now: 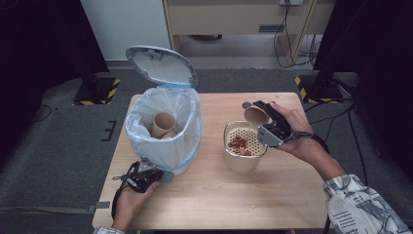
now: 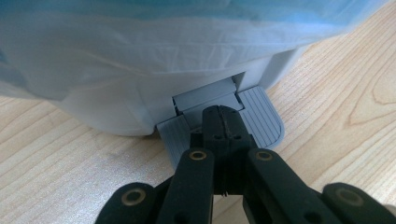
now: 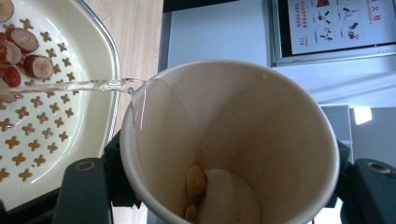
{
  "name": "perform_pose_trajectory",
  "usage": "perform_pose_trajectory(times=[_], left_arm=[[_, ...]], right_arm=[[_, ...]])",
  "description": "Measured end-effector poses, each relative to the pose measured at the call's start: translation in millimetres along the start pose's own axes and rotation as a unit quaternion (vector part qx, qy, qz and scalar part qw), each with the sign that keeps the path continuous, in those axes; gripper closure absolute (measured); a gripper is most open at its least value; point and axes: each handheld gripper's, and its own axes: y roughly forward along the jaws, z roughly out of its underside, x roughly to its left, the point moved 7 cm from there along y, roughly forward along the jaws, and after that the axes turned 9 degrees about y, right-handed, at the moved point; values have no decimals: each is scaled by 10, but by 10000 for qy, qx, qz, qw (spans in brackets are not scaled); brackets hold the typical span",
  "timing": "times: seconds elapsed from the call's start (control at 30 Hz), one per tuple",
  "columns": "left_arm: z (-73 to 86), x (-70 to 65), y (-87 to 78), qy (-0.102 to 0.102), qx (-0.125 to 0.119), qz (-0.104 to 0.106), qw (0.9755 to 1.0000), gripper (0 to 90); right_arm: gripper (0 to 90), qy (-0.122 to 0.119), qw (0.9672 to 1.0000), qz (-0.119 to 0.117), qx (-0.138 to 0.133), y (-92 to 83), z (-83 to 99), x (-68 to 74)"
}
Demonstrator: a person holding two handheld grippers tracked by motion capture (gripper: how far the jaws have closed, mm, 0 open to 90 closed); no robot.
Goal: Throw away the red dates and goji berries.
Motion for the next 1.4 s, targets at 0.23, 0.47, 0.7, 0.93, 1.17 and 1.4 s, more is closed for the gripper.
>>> perform_pose_trajectory(times=[0.23, 0.47, 0.7, 0.93, 1.17, 1.4], left_arm=[[0, 1, 0, 2, 0, -2, 10000, 900], [0, 0, 0, 0, 0, -1, 10000, 900], [0, 1, 0, 1, 1, 0, 10000, 900], [0, 1, 0, -1, -1, 3, 10000, 900], [0, 1, 0, -1, 0, 1, 10000, 900], [0, 1, 0, 1, 0, 4, 10000, 900]], right_arm=[[305, -9, 10000, 13, -3, 8, -14, -2], [305, 18, 10000, 22, 14, -7, 0, -28], [305, -127, 9999, 27, 72, -15, 9, -21], [305, -271, 9996, 49, 115, -17, -6, -24], [306, -420, 9990, 51, 162, -20, -14, -13], [305, -546, 9983, 63, 189, -24, -25, -12]])
